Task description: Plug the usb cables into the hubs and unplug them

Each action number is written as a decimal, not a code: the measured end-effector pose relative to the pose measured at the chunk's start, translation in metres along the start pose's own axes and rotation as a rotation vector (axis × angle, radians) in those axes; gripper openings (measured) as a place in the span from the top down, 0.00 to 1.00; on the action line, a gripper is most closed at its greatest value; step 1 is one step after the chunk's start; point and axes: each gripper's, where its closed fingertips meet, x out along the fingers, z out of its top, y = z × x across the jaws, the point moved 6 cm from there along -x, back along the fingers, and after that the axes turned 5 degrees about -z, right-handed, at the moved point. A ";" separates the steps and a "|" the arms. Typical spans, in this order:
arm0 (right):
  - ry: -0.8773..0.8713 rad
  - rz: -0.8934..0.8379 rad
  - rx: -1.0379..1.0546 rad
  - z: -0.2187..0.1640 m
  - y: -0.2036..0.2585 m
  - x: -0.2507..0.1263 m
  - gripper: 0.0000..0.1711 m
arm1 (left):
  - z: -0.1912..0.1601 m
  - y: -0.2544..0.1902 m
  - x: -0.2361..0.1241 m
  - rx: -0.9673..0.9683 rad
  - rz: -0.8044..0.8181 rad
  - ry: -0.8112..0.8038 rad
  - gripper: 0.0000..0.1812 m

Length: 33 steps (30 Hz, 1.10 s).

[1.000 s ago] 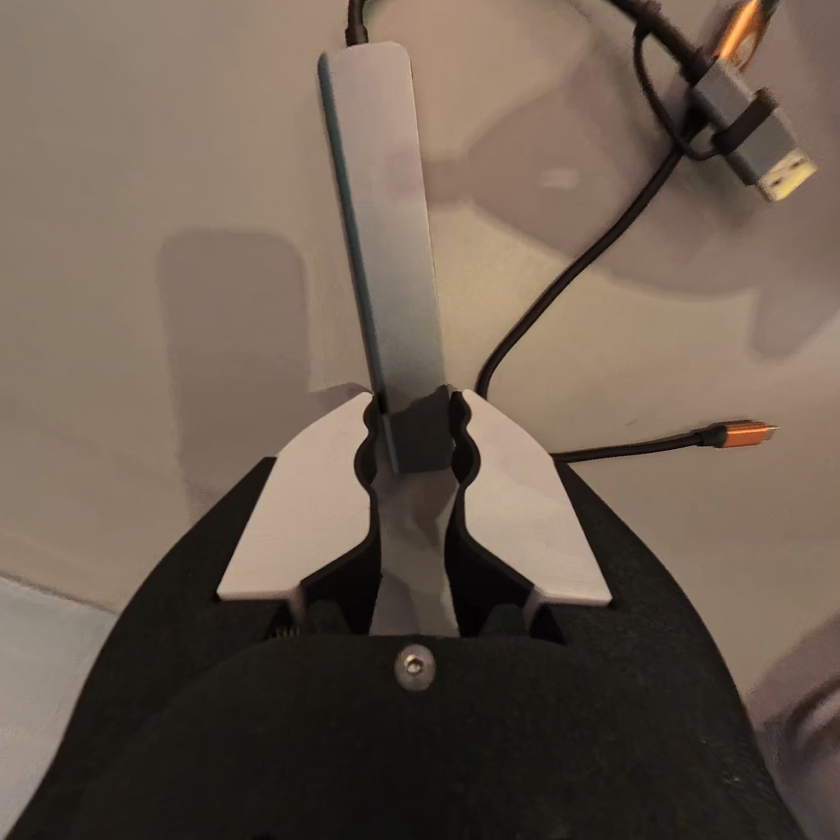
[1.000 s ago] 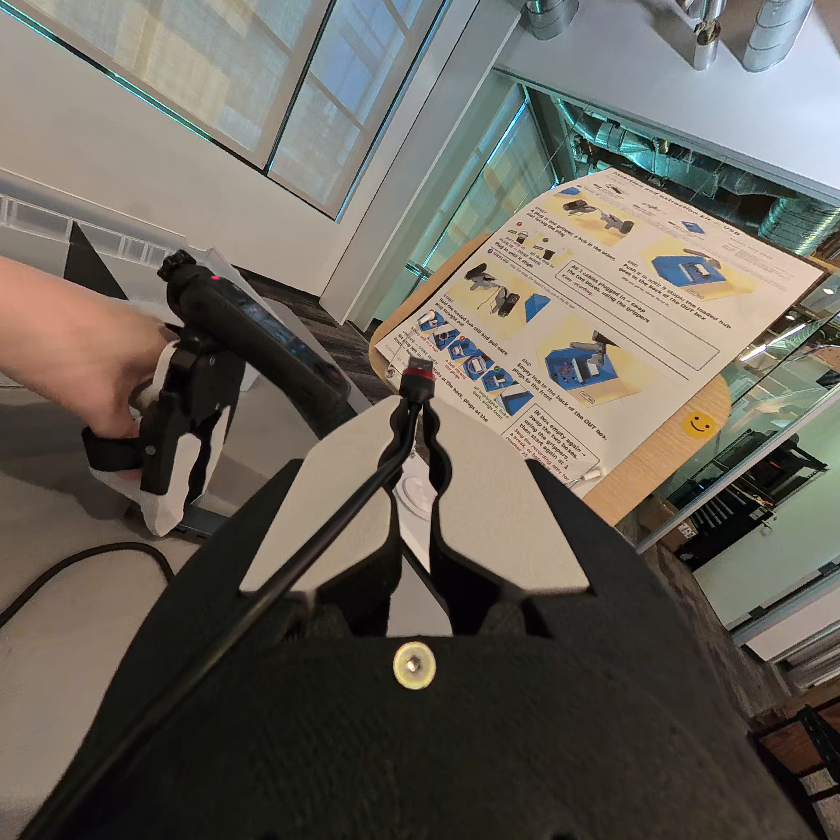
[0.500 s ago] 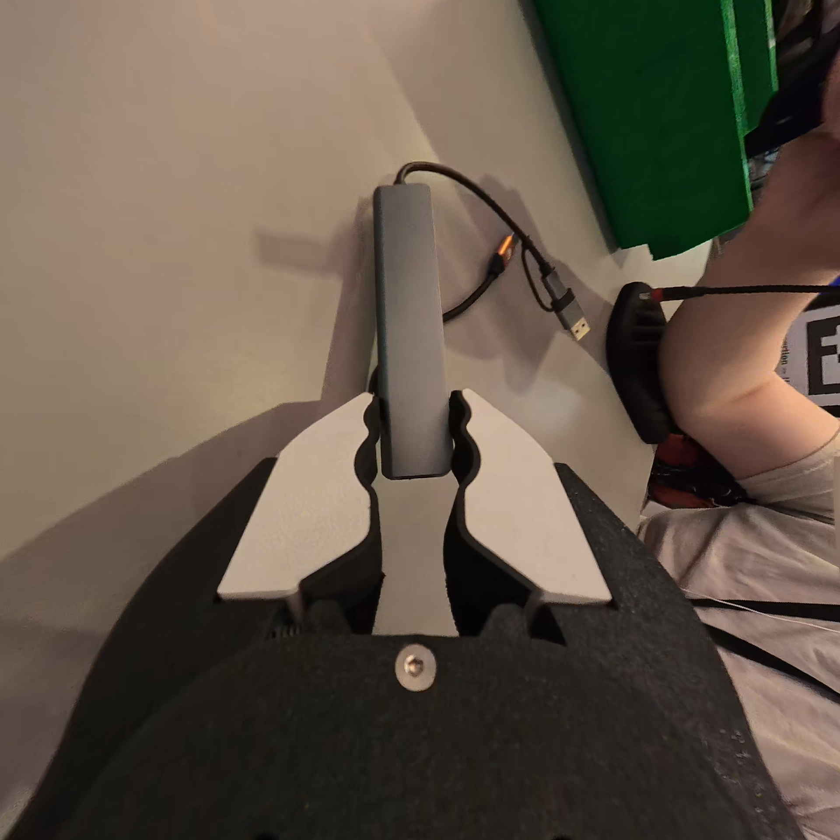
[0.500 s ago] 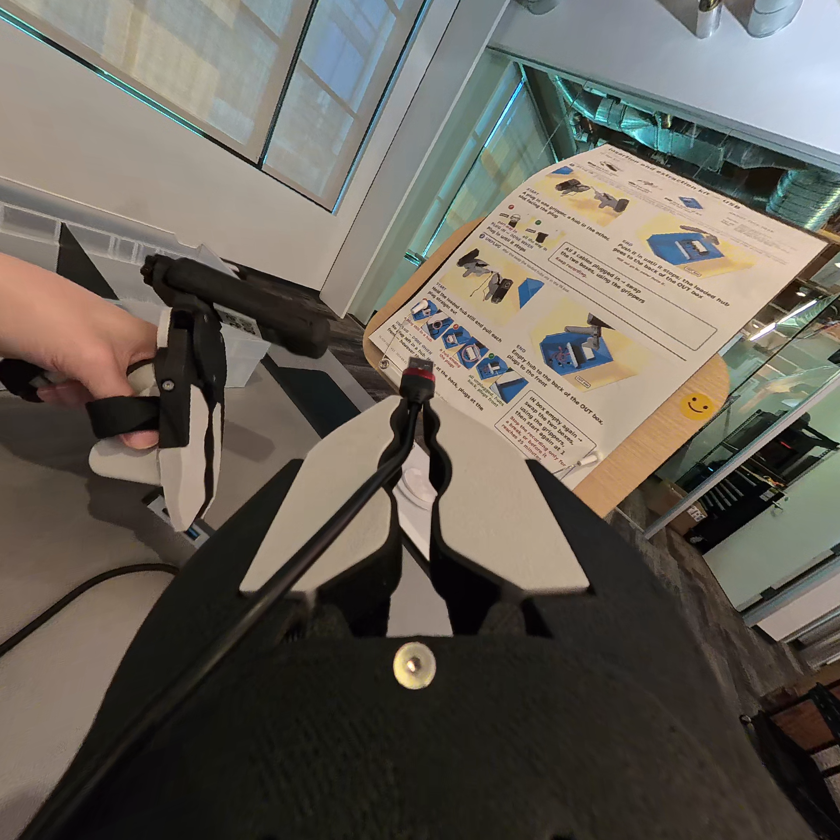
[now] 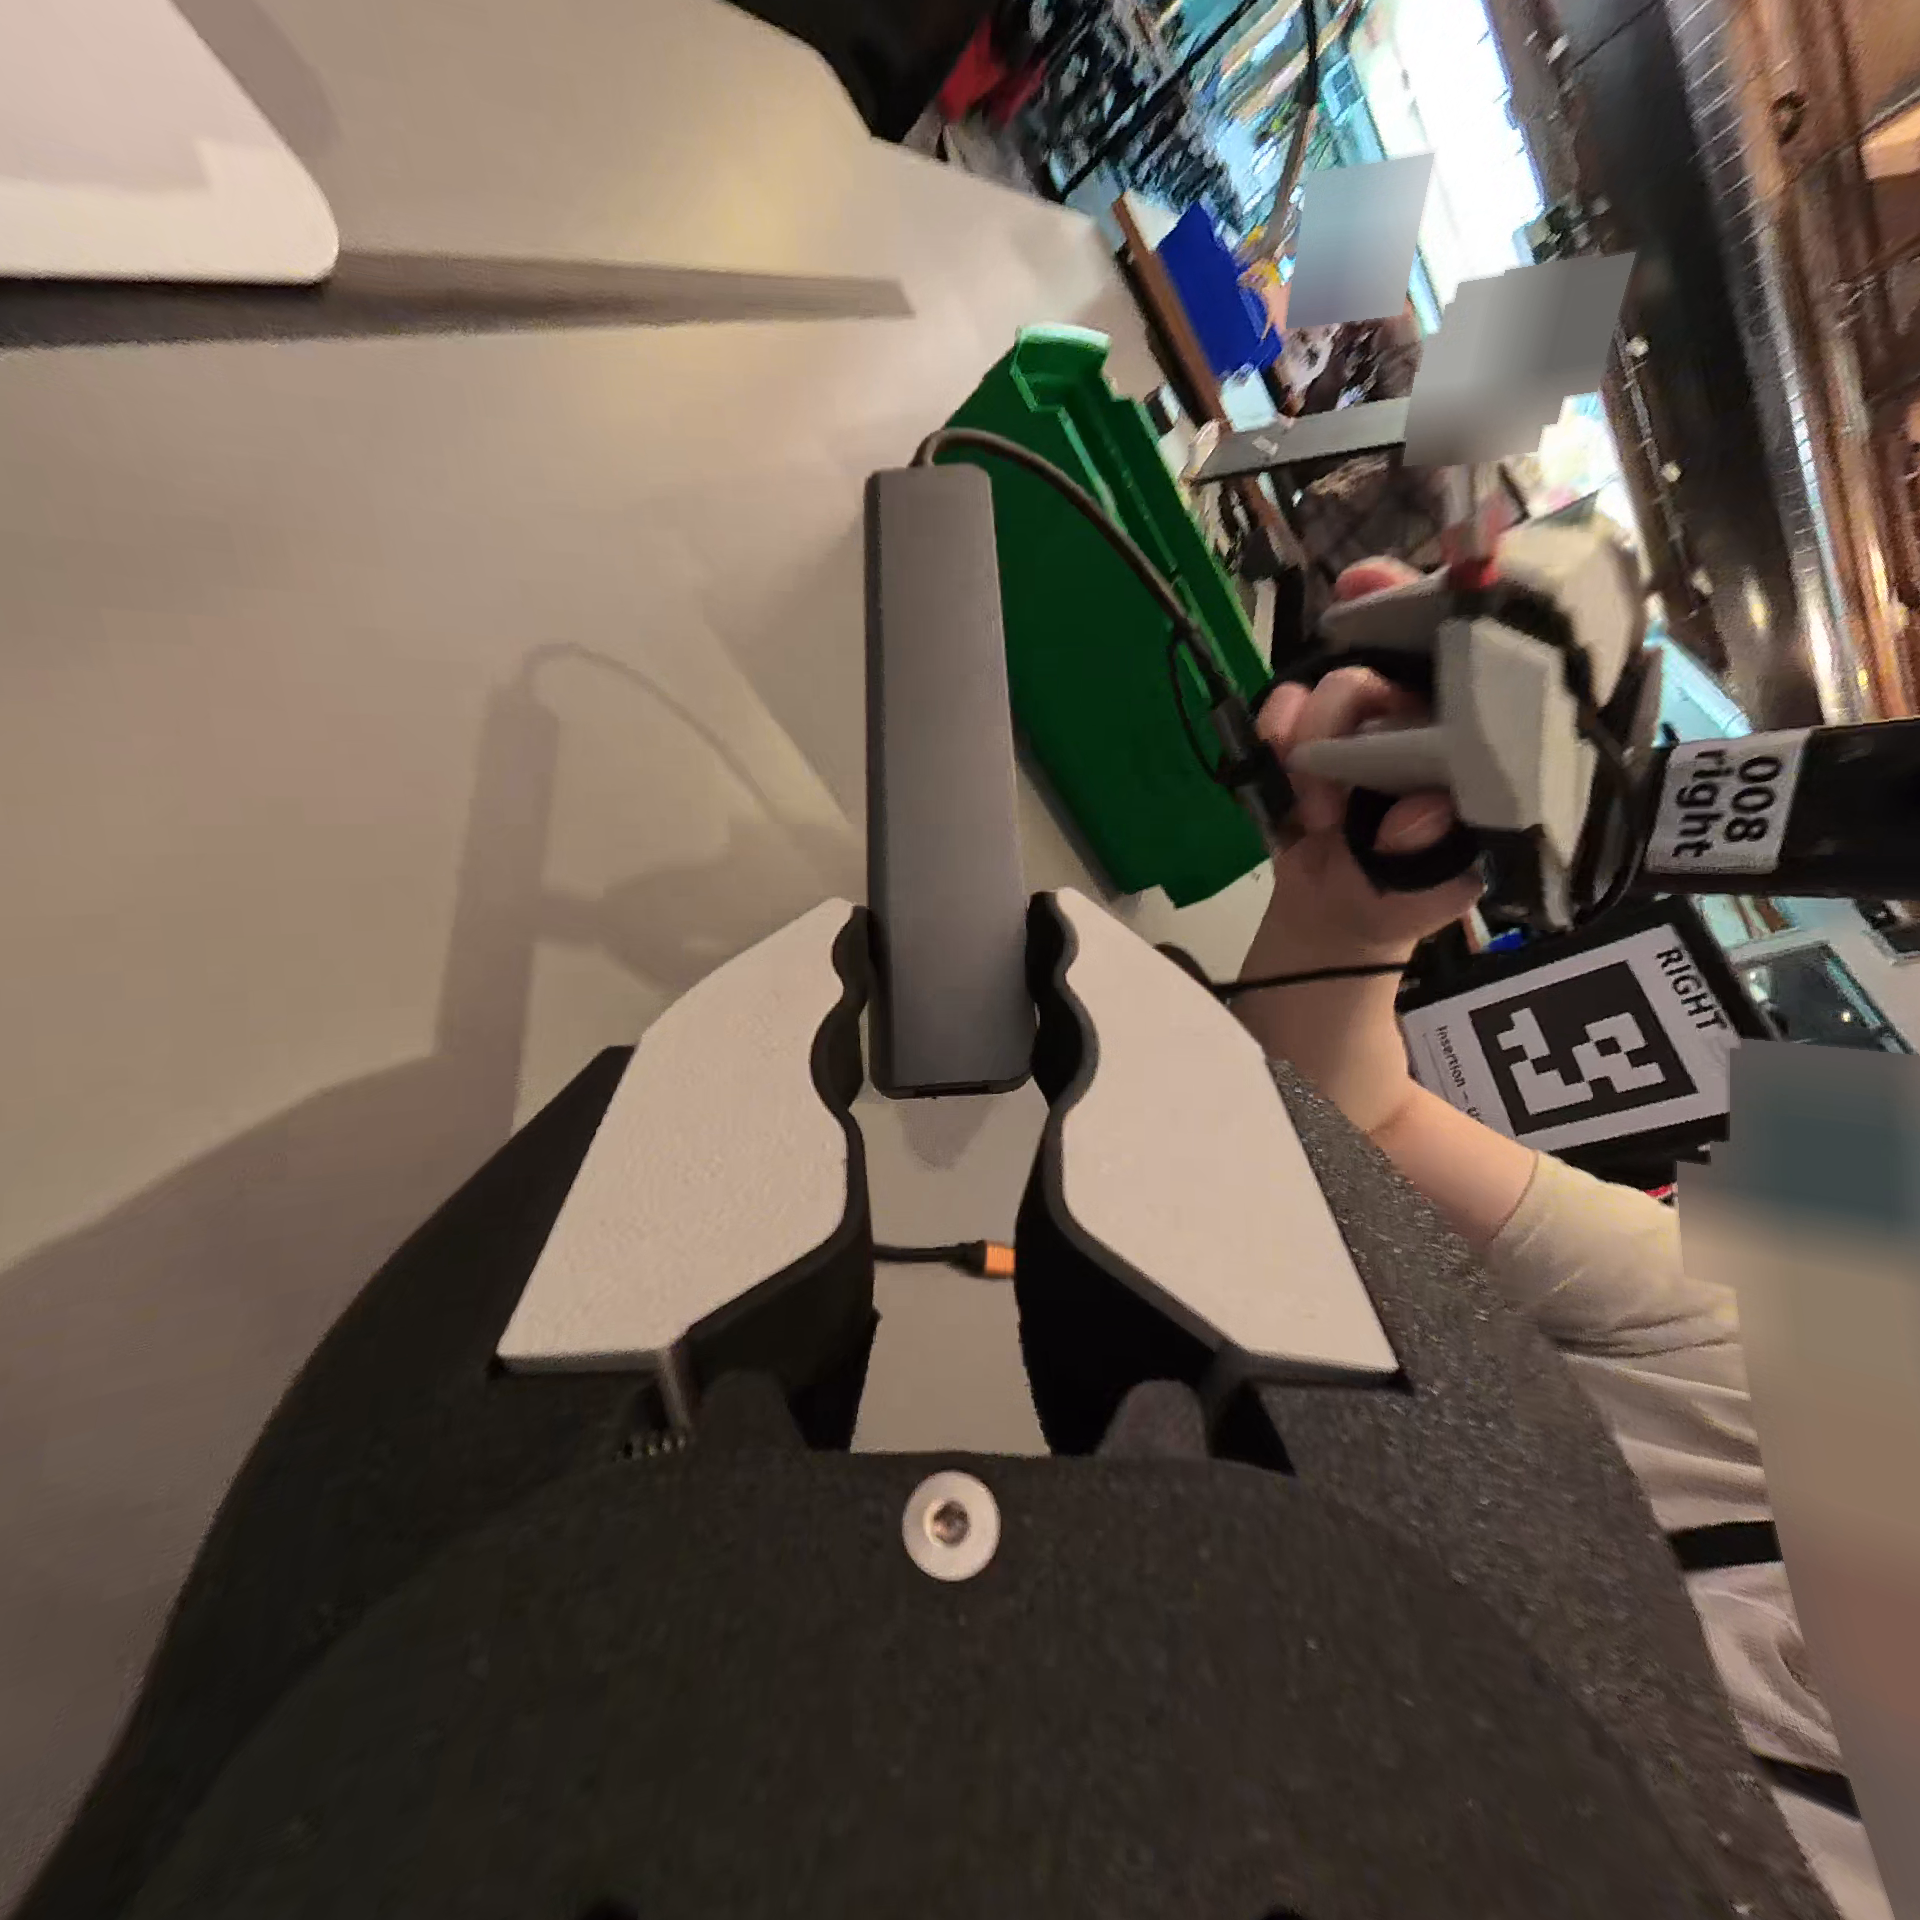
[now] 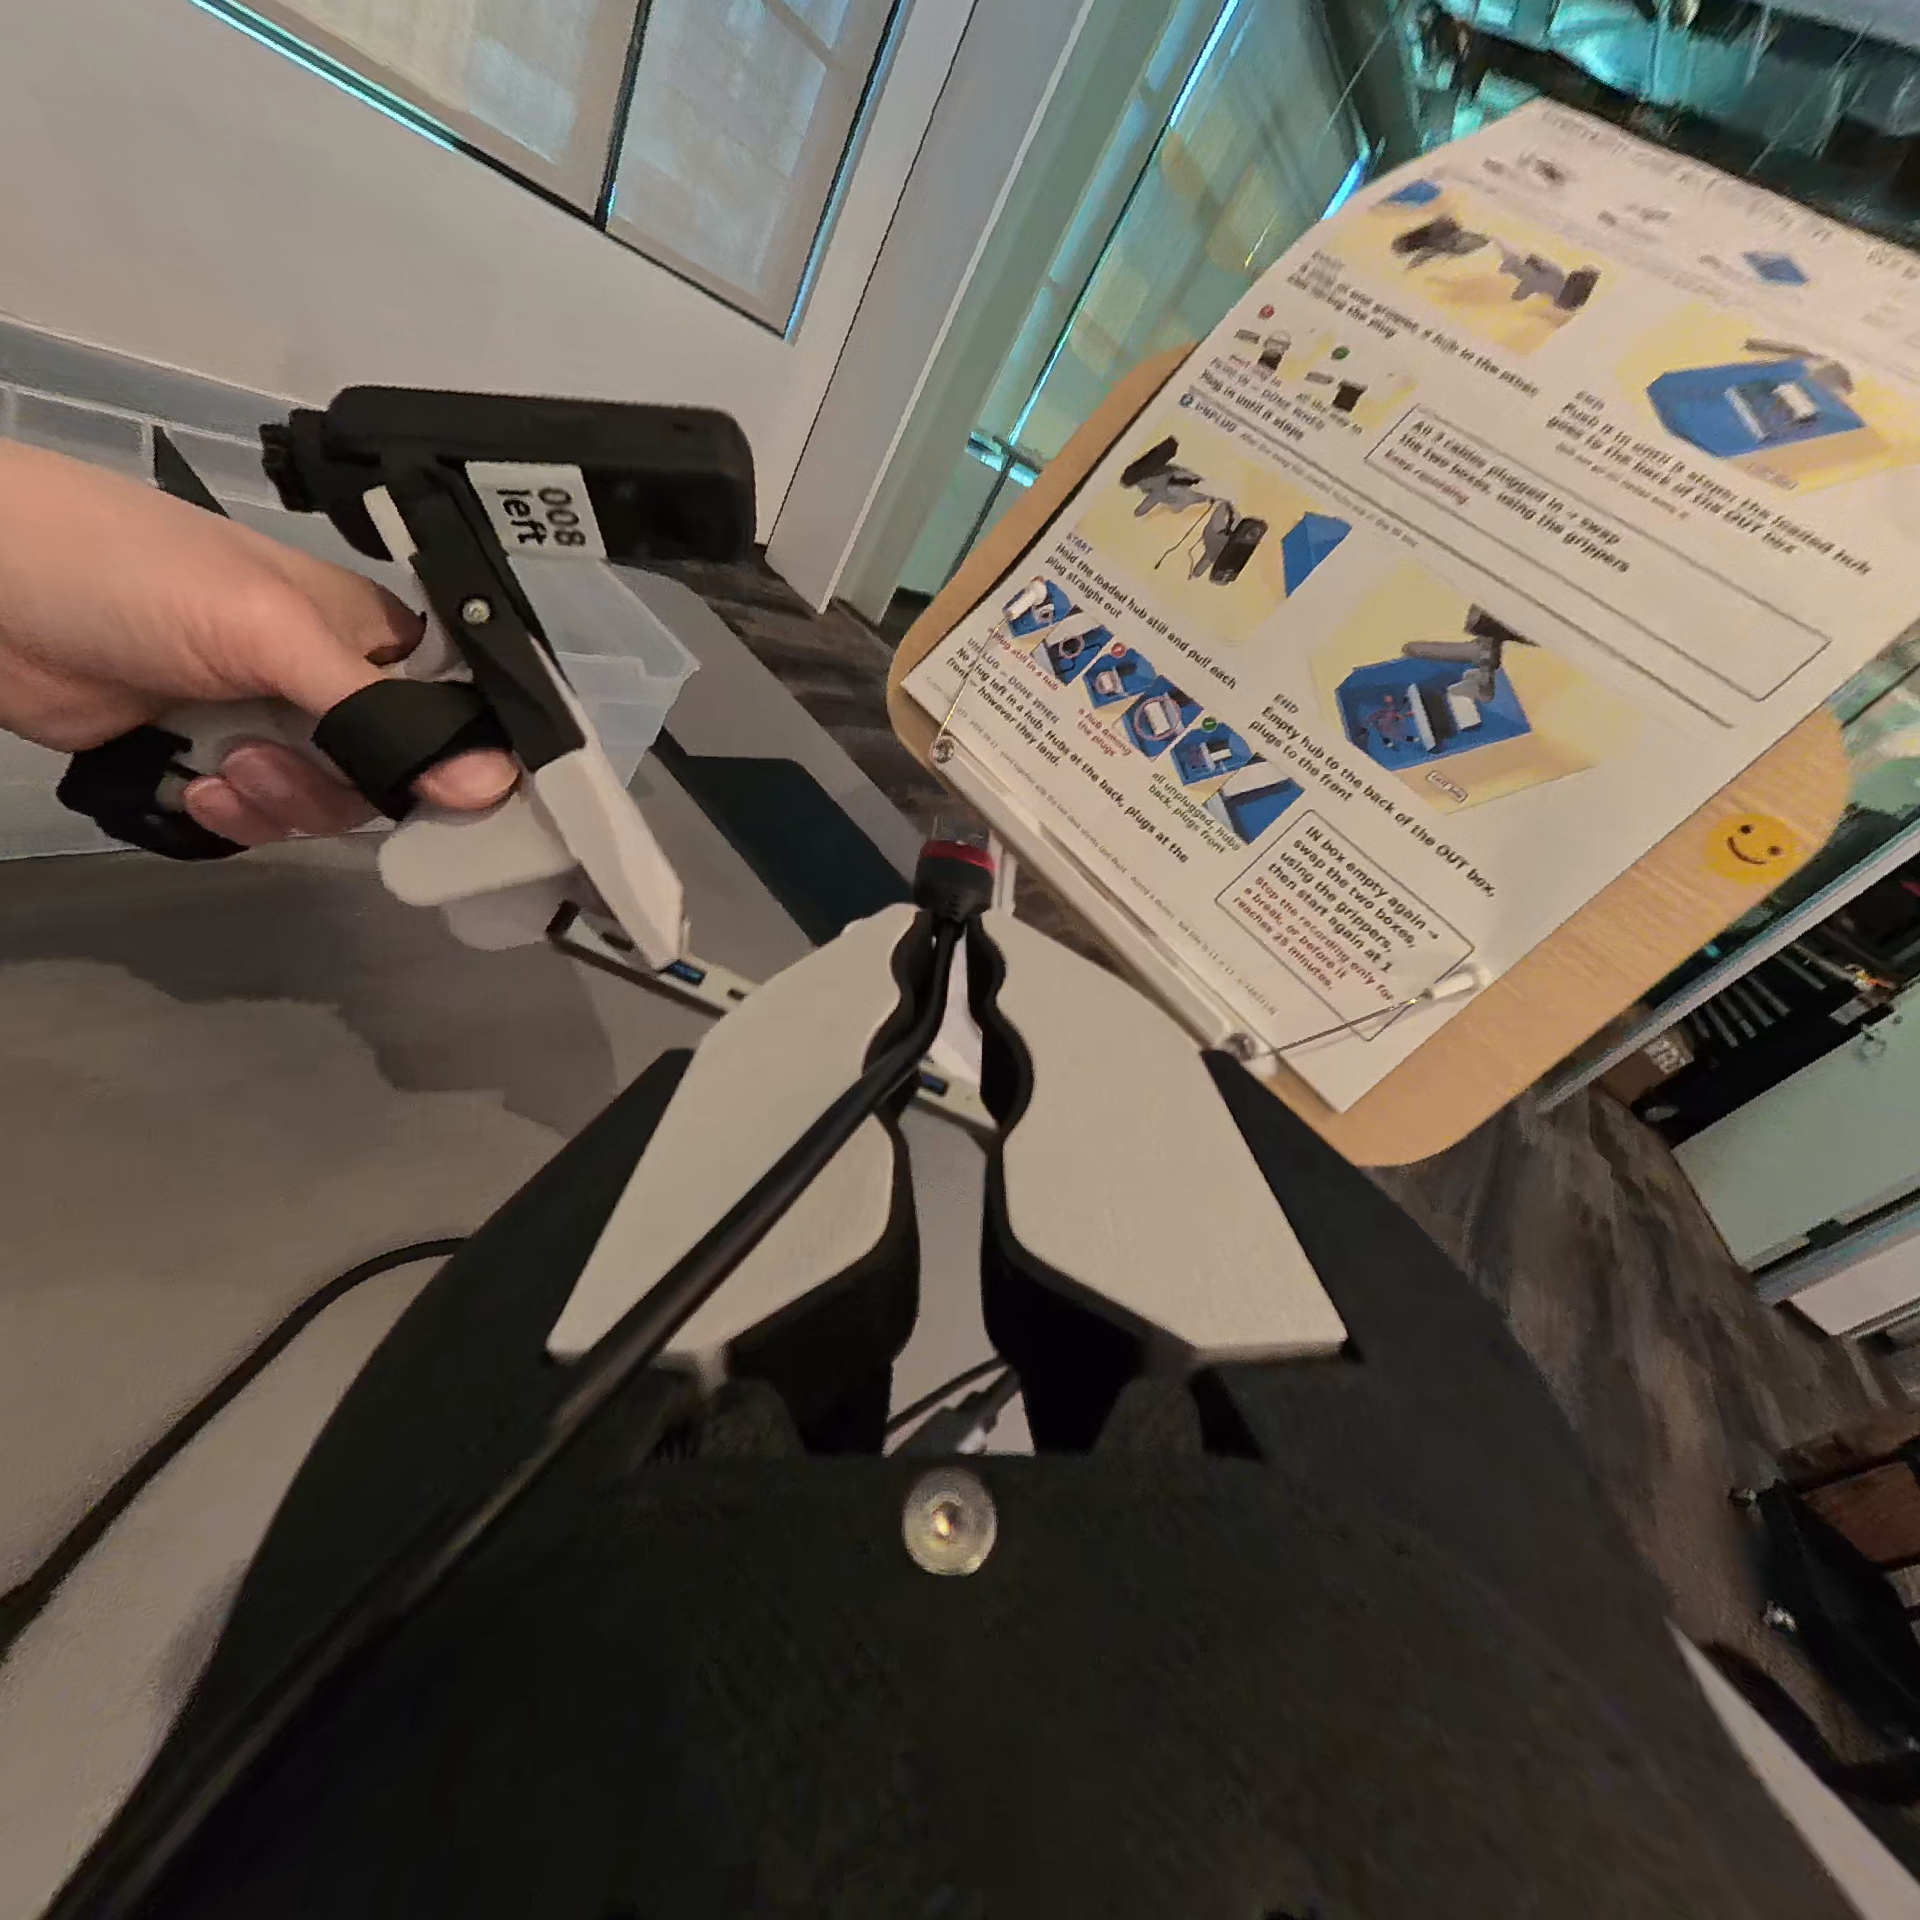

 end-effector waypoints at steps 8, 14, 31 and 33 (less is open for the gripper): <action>0.219 0.081 0.111 0.000 0.017 0.005 0.96 | 0.013 -0.021 -0.008 0.053 -0.043 -0.120 0.84; 0.221 0.063 0.127 -0.003 0.014 0.005 0.96 | 0.018 -0.036 -0.011 0.140 0.002 -0.129 0.84; 0.211 0.057 0.112 -0.001 0.012 0.004 0.96 | 0.021 -0.054 -0.008 0.267 0.076 -0.121 0.84; 0.214 0.056 0.122 -0.001 0.012 0.004 0.96 | 0.021 -0.055 -0.007 0.284 0.084 -0.123 0.84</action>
